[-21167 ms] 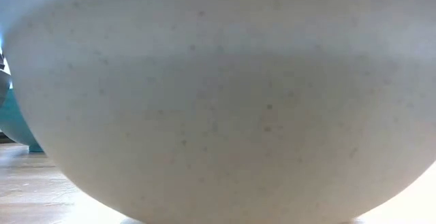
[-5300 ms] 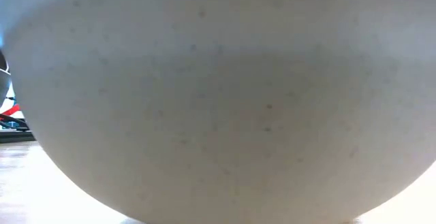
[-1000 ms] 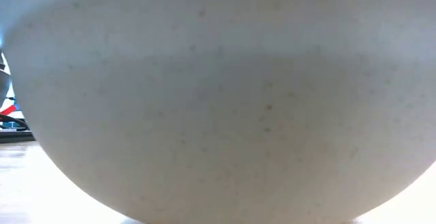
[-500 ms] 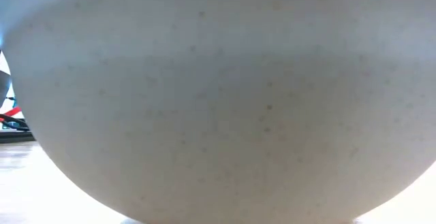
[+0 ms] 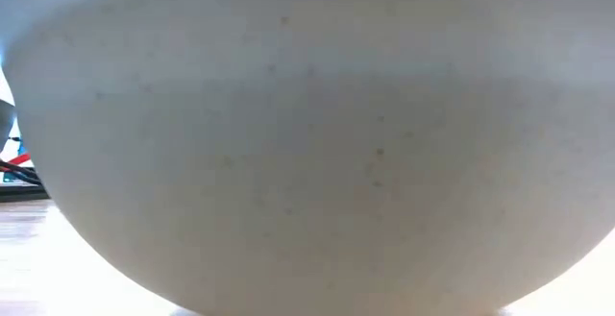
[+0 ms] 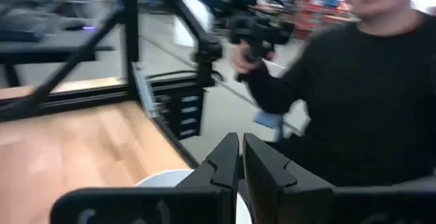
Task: Nest bowls inside each other
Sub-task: Stack the black bowl on the blue bowl
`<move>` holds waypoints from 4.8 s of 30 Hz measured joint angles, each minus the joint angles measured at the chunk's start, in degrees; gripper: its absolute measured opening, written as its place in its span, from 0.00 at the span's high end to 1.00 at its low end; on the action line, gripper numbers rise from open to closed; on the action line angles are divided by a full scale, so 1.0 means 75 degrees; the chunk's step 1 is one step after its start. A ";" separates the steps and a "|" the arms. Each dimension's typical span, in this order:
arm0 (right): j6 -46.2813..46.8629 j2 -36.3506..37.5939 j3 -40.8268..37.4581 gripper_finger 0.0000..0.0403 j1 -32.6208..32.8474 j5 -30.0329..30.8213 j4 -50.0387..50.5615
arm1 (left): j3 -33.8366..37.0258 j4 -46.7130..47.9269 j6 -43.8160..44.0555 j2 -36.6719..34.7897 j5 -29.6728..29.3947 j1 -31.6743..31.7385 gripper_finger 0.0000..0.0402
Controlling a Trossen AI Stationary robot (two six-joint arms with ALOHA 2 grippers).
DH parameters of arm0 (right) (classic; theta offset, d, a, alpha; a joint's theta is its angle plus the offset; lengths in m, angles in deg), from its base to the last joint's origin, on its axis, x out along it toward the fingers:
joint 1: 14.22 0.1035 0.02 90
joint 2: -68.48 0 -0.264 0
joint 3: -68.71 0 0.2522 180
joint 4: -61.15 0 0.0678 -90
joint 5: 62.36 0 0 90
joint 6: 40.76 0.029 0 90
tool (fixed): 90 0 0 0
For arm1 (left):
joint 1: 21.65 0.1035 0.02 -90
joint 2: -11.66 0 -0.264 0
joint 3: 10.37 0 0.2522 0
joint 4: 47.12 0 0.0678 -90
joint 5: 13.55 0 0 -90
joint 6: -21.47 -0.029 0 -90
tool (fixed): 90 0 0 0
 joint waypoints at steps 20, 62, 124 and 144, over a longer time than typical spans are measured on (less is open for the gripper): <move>-0.0204 0.0000 0.0000 0.83 0.0000 0.0006 -0.0039 | -0.0976 0.4935 -0.1331 -0.1200 -1.0575 -0.3738 0.98; -0.0134 -0.0006 0.0000 0.83 -0.0003 0.0070 -0.0036 | -0.2159 1.2476 0.5716 -0.0369 -0.3083 -0.1809 0.56; -0.0147 -0.0006 0.0000 0.83 -0.0003 0.0003 -0.0247 | -0.8237 1.6953 0.2283 0.0232 -0.2456 0.0450 1.00; -0.0612 0.0046 -0.0003 0.83 0.0000 -0.0245 -0.0199 | -0.9154 1.0521 -0.1203 0.0640 -0.3830 0.1502 1.00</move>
